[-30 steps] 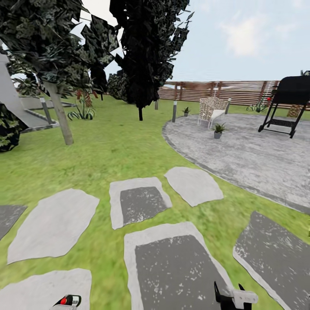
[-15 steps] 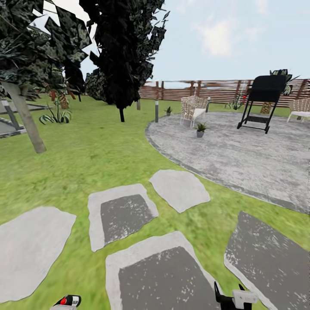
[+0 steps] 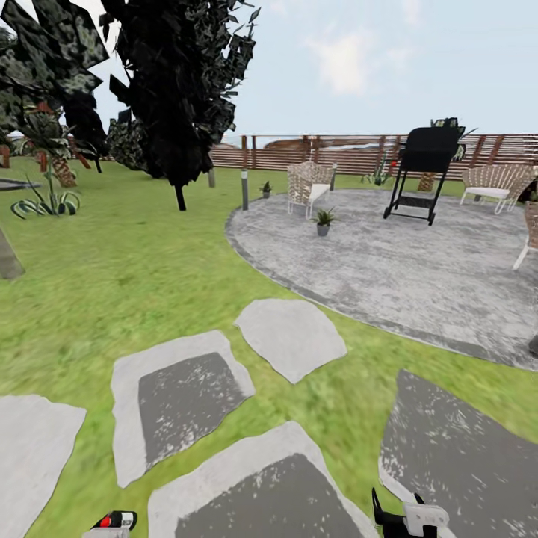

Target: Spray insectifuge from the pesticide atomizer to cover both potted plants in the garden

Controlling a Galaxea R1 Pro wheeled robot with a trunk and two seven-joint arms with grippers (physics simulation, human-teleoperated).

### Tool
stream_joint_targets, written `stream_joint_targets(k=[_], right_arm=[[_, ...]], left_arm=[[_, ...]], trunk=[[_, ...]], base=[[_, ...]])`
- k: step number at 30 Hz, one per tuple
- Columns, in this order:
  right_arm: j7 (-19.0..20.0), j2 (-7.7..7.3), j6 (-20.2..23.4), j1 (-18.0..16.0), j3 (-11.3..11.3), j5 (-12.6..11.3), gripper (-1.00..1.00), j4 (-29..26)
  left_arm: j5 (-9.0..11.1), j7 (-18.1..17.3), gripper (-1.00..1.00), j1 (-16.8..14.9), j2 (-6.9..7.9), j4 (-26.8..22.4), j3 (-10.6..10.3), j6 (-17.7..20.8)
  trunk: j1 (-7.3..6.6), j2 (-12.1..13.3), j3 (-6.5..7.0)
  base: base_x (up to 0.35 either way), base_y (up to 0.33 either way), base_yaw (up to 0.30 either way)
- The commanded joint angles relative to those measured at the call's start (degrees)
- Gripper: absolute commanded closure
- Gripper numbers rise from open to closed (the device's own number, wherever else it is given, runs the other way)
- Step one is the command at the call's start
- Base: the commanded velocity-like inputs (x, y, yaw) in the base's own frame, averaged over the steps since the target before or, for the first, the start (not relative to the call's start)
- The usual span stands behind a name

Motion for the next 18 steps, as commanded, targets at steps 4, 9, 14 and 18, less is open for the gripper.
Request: stream_joint_targets(k=[4, 9, 14, 18], right_arm=[[0.0, 0.01, -0.2, 0.0, -0.2, 0.0, -1.00, 0.1], [0.0, -0.06, -0.2, 0.0, -0.2, 0.1, -1.00, 0.1], [0.1, -0.16, -0.2, 0.0, -0.1, 0.1, -1.00, 0.1], [0.1, -0.16, -0.2, 0.0, -0.1, 0.1, -1.00, 0.1]], left_arm=[[2.4, -0.7, 1.00, 0.0, 0.59, -0.1, 1.4, -0.1], [3.3, -0.8, 1.00, 0.1, 0.34, -0.1, 1.6, -0.1], [3.2, -0.8, 1.00, 0.0, 0.19, -0.1, 1.5, -0.1], [3.1, -0.8, 1.00, 0.1, 0.18, -0.1, 1.5, -0.1]], trunk=[[0.02, 0.0, -0.05], [0.02, 0.0, -0.05], [0.02, 0.0, -0.05], [0.02, 0.0, -0.05]], base=[[0.340, 0.000, -0.249], [0.341, 0.000, -0.046], [0.341, 0.000, -0.003], [0.340, 0.000, 0.000]])
